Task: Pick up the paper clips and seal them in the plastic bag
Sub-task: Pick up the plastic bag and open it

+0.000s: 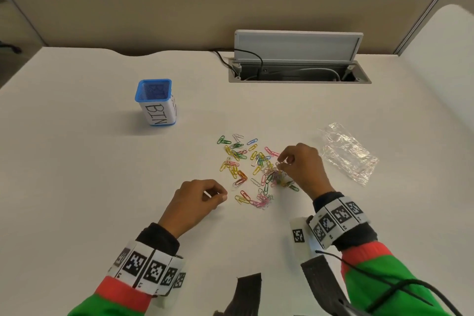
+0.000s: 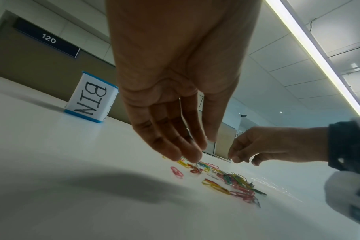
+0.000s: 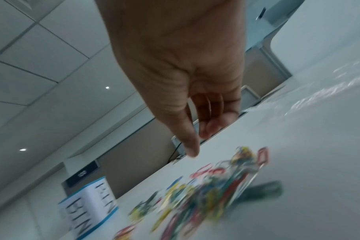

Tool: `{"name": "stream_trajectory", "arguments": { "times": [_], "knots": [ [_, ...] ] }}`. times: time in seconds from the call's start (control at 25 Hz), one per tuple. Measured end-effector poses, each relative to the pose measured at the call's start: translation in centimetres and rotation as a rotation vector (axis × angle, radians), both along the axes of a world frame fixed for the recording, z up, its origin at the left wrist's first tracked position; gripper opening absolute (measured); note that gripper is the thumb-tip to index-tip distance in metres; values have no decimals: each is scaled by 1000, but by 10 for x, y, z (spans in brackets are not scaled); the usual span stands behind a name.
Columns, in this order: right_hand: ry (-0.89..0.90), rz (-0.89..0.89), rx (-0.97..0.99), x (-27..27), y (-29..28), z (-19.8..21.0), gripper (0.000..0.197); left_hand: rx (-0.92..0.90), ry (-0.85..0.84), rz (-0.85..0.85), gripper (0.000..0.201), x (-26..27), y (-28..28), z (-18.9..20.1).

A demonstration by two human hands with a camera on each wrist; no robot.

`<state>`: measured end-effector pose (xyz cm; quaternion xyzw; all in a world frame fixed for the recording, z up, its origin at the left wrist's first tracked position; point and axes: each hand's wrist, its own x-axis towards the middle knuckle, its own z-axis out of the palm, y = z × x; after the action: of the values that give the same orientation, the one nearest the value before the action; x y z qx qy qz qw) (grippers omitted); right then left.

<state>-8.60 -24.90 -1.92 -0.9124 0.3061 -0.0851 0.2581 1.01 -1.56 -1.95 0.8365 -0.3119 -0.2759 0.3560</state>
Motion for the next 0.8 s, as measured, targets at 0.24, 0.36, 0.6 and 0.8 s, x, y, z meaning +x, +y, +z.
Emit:
{"name": "stream_trajectory", "arguments": {
  "times": [0.24, 0.36, 0.6, 0.8],
  "knots": [
    [127, -359, -154, -18, -58, -3, 27, -63, 25, -4, 9, -10, -15, 4],
    [212, -358, -88, -21, -67, -4, 32, -113, 18, -2, 7, -13, -28, 8],
    [233, -357, -13, -25, -66, -4, 38, -172, 0, -3, 8, -18, -46, 18],
    [95, -347, -172, -34, -64, 4, 26, -187, -13, -12, 7, -24, -54, 25]
  ]
}}
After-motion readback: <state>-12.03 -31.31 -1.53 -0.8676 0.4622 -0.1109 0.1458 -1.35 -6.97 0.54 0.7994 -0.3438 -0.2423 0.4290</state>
